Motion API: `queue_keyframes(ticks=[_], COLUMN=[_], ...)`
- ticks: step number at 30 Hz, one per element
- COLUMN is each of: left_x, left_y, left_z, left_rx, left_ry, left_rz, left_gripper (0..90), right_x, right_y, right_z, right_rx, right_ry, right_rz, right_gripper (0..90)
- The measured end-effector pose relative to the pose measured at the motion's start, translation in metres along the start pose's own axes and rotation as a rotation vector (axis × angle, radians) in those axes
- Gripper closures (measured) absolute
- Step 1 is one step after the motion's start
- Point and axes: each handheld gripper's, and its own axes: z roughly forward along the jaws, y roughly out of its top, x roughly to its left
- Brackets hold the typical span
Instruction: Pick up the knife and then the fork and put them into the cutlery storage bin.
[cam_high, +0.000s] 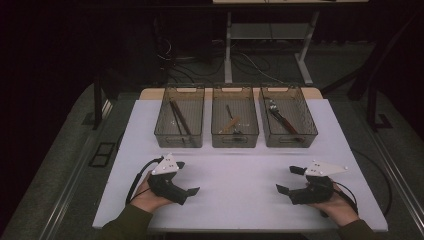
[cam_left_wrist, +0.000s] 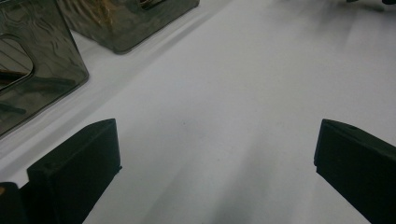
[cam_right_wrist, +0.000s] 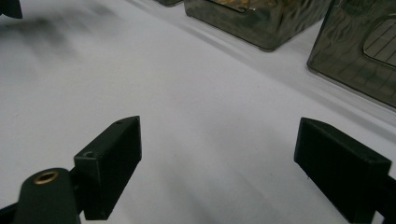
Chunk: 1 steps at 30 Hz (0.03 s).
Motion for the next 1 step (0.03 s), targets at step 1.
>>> queue_keyframes(ticks=[1], left_x=[0.0002], left_y=[-0.0001], left_z=[0.0001], left_rx=[0.000], left_ry=[0.000], left_rz=[0.000], left_gripper=[0.0], right_x=[-0.0001], right_y=[0.0000], right_z=[0.0000], right_rx=[-0.001], right_ry=[0.000], right_rz=[0.001], right_gripper=[14.5])
